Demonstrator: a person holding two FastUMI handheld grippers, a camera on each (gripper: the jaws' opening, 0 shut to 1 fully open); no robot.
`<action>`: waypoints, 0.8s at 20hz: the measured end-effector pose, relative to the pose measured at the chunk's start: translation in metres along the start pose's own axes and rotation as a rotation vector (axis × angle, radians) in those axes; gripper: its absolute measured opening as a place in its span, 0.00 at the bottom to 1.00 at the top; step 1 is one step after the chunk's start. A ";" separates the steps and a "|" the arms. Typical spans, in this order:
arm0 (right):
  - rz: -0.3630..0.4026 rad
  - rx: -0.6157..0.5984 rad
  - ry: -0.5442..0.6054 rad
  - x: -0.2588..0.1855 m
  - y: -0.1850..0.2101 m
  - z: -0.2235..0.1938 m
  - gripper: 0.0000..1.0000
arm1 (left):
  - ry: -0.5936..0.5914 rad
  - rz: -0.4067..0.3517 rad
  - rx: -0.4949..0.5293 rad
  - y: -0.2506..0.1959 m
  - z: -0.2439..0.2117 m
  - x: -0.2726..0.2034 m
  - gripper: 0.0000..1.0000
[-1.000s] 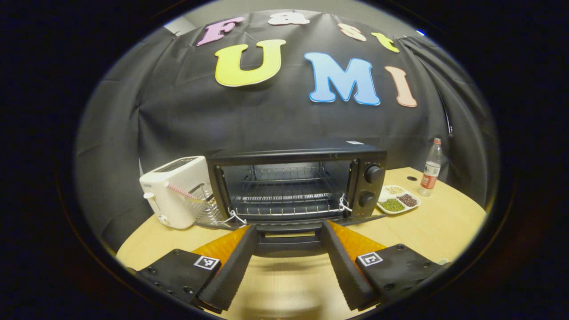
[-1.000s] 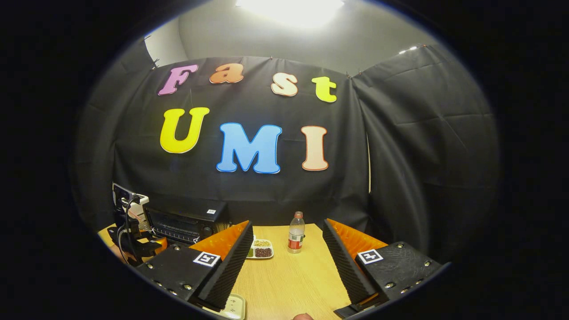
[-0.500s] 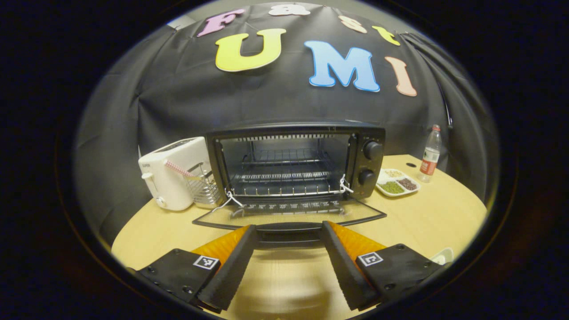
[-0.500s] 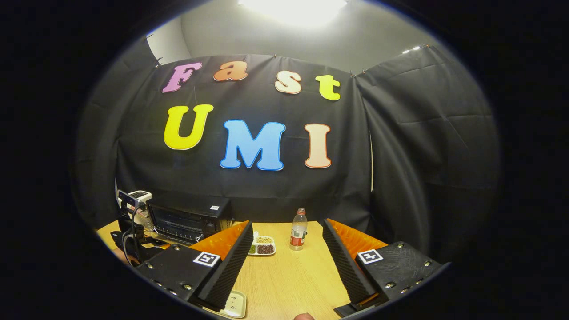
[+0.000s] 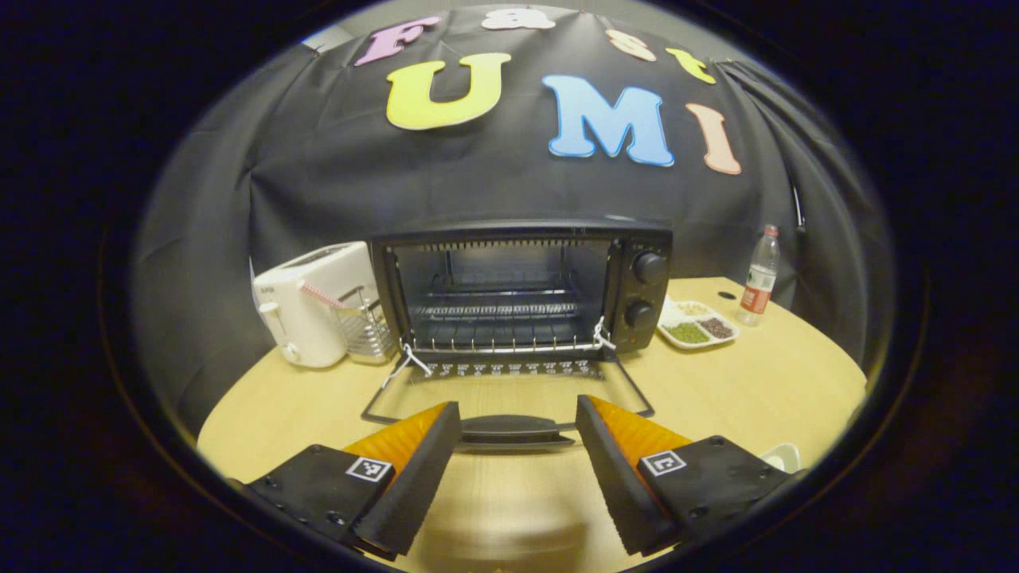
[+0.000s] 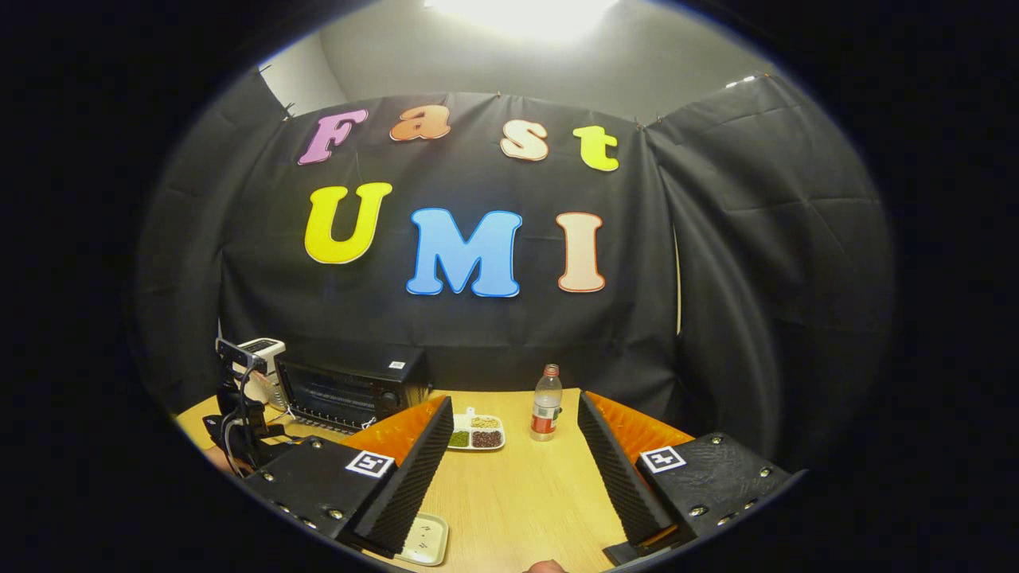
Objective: Open the electric oven with the left hand, put the food in, and close the electric oven.
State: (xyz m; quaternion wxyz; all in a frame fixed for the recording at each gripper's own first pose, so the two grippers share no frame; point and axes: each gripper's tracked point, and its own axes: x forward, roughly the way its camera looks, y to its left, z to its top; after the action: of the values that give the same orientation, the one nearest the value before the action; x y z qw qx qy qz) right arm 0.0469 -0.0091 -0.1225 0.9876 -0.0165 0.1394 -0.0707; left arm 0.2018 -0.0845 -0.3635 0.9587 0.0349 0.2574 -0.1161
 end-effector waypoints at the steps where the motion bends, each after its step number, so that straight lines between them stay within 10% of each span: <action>1: 0.013 0.014 0.013 0.002 0.002 -0.004 0.97 | -0.034 -0.005 -0.002 -0.002 0.016 -0.010 1.00; 16: 0.341 0.156 0.390 0.015 0.061 -0.105 0.98 | -0.348 0.077 -0.034 0.012 0.146 -0.174 0.97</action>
State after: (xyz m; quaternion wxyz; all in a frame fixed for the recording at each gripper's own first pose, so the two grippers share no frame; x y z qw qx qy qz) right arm 0.0407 0.0479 -0.2309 0.9380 0.0971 0.3218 0.0844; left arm 0.1289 -0.0557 -0.1500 0.9929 0.0078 0.0879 -0.0791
